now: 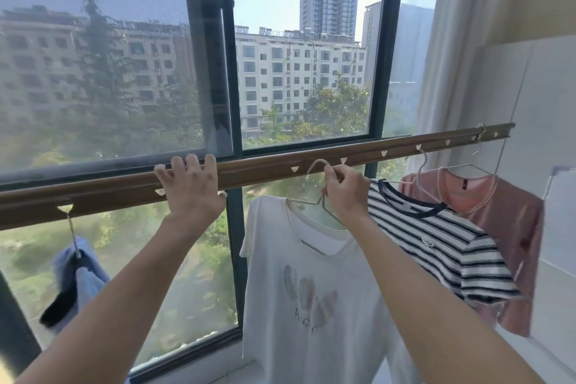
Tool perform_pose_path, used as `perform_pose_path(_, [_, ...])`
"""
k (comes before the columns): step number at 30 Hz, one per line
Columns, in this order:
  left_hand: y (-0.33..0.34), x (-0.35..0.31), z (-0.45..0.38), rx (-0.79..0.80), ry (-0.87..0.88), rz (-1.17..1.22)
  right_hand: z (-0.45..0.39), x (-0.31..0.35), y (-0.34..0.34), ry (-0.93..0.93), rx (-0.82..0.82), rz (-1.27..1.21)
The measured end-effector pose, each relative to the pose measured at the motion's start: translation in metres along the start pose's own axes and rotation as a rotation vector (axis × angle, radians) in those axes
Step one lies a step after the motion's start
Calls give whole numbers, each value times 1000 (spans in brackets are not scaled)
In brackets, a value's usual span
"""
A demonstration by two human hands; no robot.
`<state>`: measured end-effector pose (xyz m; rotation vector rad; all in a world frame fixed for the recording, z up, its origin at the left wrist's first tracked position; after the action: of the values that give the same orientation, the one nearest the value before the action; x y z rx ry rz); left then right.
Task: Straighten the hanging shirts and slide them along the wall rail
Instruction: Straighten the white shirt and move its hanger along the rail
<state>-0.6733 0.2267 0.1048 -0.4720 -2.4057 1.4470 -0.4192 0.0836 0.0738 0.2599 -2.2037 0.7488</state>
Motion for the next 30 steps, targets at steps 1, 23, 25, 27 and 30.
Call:
perform_pose_path(1, [-1,-13,-1,44,15,-9,0,-2,-1,0,5,-2])
perform_pose_path(23, [2,-227,-52,9,382,-101,-33,-75,-57,-96,6,66])
perform_pose_path(25, [2,-228,-53,-8,384,-93,-36,-73,-53,-116,-3,79])
perform_pose_path(27, [3,-226,-55,-20,374,-73,-38,-72,-49,-135,3,83])
perform_pose_path(30, [4,-223,-57,-41,365,-53,-37,-70,-48,-165,10,65])
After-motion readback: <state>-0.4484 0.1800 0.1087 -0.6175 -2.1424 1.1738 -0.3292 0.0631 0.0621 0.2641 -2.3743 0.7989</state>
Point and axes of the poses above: each hand's wrist, its own z-axis away from the middle knuckle, its own y-axis out of the palm, x = y × z, the point moved 6 cm from there along -z, towards the middle knuckle, and after that the axes turned 12 degrees about x, right-handed, at the moved point
